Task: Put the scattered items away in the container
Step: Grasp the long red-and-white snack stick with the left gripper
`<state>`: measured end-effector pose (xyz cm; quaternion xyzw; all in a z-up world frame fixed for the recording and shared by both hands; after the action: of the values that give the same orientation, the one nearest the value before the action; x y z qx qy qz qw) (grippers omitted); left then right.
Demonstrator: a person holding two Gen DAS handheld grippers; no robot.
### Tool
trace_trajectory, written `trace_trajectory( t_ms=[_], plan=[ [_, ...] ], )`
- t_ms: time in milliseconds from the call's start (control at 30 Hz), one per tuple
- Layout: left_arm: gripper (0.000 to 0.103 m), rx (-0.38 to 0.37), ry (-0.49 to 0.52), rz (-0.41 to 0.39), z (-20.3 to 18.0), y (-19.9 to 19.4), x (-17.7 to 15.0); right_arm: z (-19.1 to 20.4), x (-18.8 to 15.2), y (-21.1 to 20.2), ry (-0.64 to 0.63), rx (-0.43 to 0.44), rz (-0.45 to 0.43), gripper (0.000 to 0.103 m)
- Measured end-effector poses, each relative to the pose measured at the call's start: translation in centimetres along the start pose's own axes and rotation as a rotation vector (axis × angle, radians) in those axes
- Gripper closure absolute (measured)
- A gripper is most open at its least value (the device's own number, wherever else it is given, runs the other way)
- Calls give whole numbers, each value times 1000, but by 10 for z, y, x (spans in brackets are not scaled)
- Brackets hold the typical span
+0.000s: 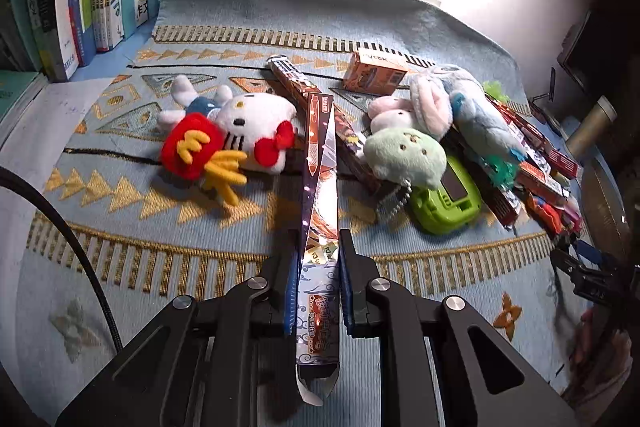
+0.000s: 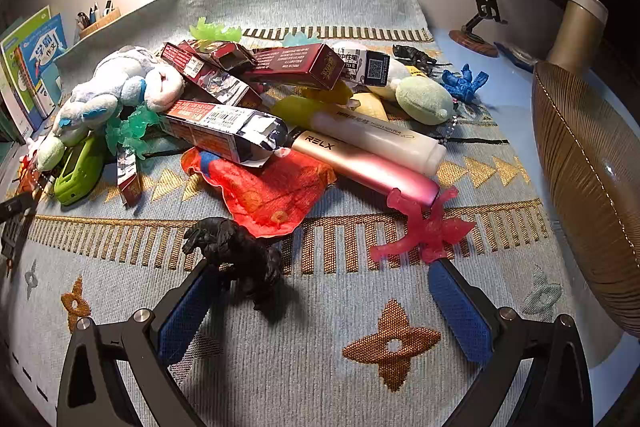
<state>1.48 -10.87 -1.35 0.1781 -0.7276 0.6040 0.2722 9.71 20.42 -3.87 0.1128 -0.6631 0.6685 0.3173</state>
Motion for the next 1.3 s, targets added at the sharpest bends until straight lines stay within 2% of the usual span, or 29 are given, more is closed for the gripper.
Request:
trace_trajectory(
  t_ms=[133,200,233,367,467,533,633,733,800,867,933,1033,1100,1167,1300],
  plan=[
    [88,20,17,3,-3,-4,-7,0,0,0,0,0,0,0],
    [78,56,24,18,-3,1,-3,0,0,0,0,0,0,0],
    [77,61,27,17,-3,4,0,0,0,0,0,1,0,0],
    [77,59,43,15,-9,19,13,-1,0,-1,3,7,-2,0],
    [77,74,63,-20,-13,23,15,-1,1,-2,5,3,6,0],
    [87,86,64,-34,-13,22,13,-2,0,-5,13,13,19,0],
    [88,74,41,-50,-10,19,12,-10,-4,-22,50,89,-29,10],
    [88,67,25,-66,-8,17,13,-14,-4,-33,57,104,-68,22],
    [88,64,21,-74,-8,16,13,-12,-1,-30,40,80,-54,39],
    [88,62,17,-74,-7,16,13,-4,-1,-27,22,109,-28,45],
    [88,57,15,-78,-6,15,13,7,-3,-22,4,133,-9,45],
    [88,65,28,-78,-9,14,12,19,-4,-17,-21,117,-19,49],
    [88,78,61,-75,-16,12,11,25,-1,-16,-31,138,-10,68],
    [88,81,82,-73,-24,10,8,31,1,-16,-26,182,8,81],
    [88,58,79,-72,-41,-2,-2,34,-6,-24,-34,200,5,82]
  ],
)
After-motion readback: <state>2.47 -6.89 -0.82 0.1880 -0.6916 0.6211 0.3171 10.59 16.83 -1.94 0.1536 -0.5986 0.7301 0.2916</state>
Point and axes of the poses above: each gripper's, at about its wrist camera, not at the fingertips, and y roughly the way its jaws point, z to its left, x to its top, the point moved 4 cm from there along y, roughly the way its jaws point, and after that the axes turned 10 degrees about y, right-handed, at the moved point
